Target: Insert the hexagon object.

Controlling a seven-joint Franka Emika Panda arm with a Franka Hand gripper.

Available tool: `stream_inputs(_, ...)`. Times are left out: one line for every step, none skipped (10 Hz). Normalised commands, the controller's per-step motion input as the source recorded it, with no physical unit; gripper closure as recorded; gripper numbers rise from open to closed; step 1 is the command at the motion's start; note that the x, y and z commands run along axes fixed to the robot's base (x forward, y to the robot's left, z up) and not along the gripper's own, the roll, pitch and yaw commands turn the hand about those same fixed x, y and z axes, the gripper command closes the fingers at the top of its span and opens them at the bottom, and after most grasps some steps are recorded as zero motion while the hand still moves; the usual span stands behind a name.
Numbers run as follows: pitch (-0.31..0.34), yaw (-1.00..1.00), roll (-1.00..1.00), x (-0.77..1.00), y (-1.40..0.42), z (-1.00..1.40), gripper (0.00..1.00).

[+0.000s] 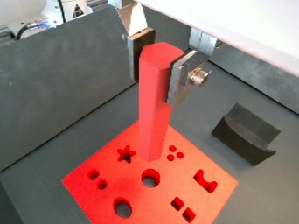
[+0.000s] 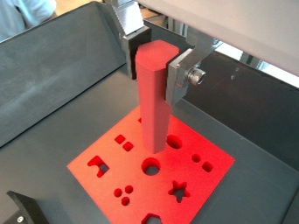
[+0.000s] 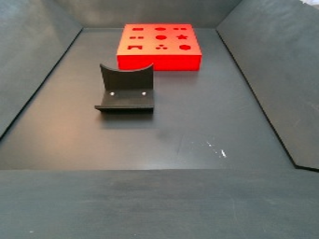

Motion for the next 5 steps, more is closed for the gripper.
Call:
stream_inputs(-0.031, 0.0, 0.0, 0.06, 0.07, -0.03, 1.0)
stream_inputs(-0.103, 0.05, -0.04, 0.0, 0.55, -0.12, 1.0)
stream_inputs(-0.08, 0.1, 0.0, 0.0, 0.57, -0.23, 1.0)
stream_inputs(-0.097, 0.1, 0.03, -0.09, 0.52, -0.36, 1.0)
stream_inputs(-0.091, 0.11, 0.02, -0.13, 0.53, -0.43, 1.0)
